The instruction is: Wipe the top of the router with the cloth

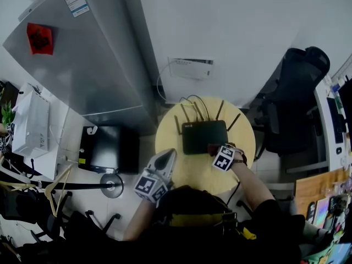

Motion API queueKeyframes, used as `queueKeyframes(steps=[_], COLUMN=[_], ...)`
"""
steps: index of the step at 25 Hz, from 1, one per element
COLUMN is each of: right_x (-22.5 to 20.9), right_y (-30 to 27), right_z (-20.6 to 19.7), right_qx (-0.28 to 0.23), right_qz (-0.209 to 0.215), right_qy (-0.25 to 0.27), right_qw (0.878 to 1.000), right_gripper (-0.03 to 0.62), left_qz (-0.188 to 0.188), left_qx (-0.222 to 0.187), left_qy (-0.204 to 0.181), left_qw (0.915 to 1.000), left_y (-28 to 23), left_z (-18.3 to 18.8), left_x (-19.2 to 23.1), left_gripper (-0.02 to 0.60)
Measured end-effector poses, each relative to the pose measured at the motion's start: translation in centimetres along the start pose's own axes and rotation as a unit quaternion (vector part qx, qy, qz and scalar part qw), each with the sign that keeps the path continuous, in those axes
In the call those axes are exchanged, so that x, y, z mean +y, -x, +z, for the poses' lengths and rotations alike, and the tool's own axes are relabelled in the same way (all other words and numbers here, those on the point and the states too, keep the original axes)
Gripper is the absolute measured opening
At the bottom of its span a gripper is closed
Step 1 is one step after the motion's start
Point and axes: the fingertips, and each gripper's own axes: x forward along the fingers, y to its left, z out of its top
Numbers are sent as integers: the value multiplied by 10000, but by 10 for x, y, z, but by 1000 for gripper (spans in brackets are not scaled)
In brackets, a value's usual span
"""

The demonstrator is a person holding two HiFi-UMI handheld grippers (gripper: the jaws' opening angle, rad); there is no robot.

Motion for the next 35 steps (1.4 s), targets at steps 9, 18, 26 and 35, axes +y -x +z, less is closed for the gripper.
queueKeyframes(steps=[9,18,26,35], right_x=[30,42,-34,-105], right_y=[3,8,24,-14], right_z=[8,75,-24,-89], right_qx=[27,-615,-553,-166], right_qz=[971,1304,621,973], right_qy=[91,-314,-1435,-3984], right_qw=[9952,9890,9861,9119], right_gripper=[60,60,60,60], left_qz=[175,598,691,773], left_qx=[-106,-247,-238,-136], left_qy=[52,128,88,107], left_qw=[9998,9978,9973,9969], left_y=[12,43,45,38], left_z=[3,9,16,17], left_x=[10,38,53,45], left_gripper=[-6,-6,-6,-6])
